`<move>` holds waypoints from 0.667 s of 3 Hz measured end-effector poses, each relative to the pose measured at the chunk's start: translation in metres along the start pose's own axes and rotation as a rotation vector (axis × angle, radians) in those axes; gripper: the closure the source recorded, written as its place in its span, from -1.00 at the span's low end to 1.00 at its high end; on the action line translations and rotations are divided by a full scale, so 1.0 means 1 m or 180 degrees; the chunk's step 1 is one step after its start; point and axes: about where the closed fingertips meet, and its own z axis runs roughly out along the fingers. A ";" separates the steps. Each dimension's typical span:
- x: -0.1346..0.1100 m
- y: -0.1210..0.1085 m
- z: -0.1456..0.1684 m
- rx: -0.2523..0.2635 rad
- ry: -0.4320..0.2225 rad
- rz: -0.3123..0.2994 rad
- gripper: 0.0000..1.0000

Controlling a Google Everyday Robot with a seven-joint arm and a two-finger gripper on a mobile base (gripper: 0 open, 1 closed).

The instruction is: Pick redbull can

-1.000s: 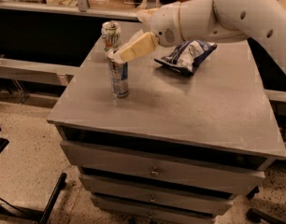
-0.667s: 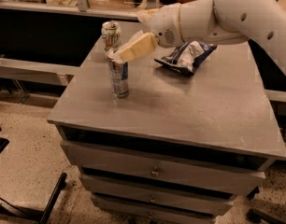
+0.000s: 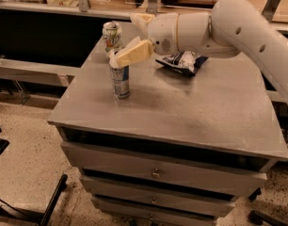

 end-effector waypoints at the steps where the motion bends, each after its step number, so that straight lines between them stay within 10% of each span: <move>1: 0.008 0.010 0.014 -0.0234 -0.0388 -0.0114 -1.00; 2: 0.010 0.012 0.018 -0.0271 -0.0430 -0.0157 -1.00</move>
Offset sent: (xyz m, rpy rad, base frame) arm -0.0046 0.0129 -0.0110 0.0957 -0.0435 0.0941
